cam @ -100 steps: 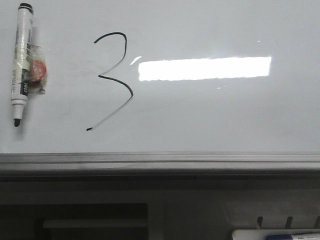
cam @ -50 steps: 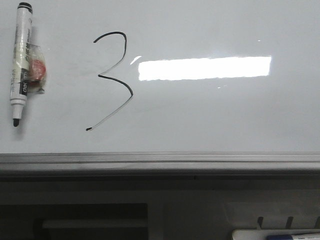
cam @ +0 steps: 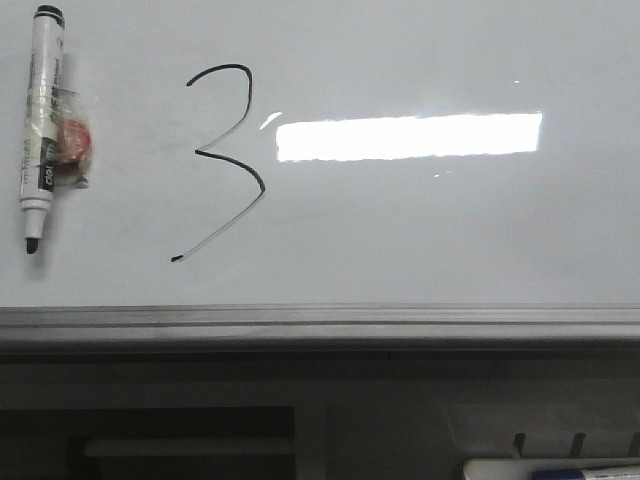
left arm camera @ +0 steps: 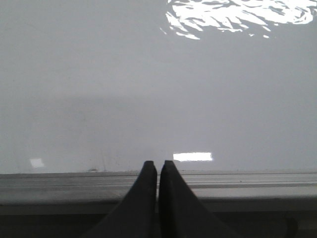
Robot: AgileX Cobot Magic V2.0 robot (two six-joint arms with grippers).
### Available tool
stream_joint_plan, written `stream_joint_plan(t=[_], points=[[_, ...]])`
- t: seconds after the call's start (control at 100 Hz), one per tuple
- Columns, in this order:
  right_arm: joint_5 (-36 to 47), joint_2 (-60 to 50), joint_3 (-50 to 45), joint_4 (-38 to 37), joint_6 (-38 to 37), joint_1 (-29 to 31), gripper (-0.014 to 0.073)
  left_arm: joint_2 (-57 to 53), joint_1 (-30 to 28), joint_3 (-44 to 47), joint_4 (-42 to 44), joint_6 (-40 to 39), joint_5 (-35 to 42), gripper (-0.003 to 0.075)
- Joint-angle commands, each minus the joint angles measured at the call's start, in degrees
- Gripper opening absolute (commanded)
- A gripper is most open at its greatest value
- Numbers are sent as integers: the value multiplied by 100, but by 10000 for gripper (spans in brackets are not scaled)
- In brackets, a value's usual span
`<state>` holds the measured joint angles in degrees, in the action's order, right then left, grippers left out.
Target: Write number 3 on whiteboard
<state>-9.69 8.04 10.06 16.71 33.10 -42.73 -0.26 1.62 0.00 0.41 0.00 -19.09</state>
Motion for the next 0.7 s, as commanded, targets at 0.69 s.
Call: stream_joint_plan(t=[0.69], points=[[719,54,158,-1671,-2040,778,-61,-139,-21,65,-41,-49,292,-20]])
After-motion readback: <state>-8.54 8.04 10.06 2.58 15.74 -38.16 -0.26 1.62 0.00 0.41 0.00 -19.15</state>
